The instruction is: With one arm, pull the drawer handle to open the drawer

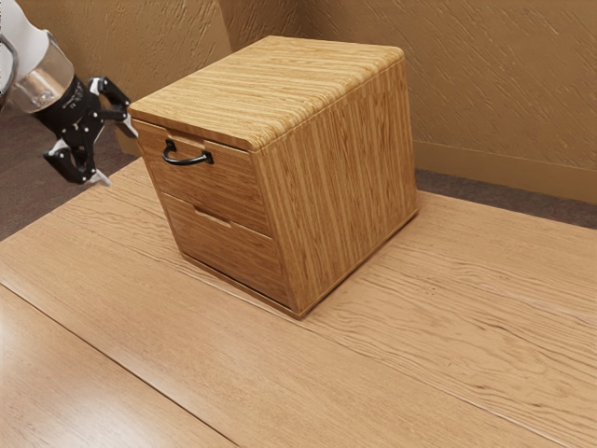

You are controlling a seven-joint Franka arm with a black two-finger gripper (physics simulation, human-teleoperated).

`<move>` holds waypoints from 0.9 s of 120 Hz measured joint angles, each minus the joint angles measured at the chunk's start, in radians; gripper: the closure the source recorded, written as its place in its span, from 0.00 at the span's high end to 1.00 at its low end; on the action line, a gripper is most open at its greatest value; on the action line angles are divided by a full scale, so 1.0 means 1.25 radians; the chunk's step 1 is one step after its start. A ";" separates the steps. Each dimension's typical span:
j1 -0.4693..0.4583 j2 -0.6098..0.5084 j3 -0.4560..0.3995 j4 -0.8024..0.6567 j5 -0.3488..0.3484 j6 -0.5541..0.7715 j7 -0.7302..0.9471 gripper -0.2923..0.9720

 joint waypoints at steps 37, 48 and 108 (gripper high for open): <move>-0.003 0.044 -0.026 0.026 -0.001 0.027 -0.016 0.74; -0.007 0.052 -0.032 0.024 -0.008 0.033 -0.020 0.74; -0.002 0.051 -0.038 -0.014 -0.024 0.054 -0.033 0.70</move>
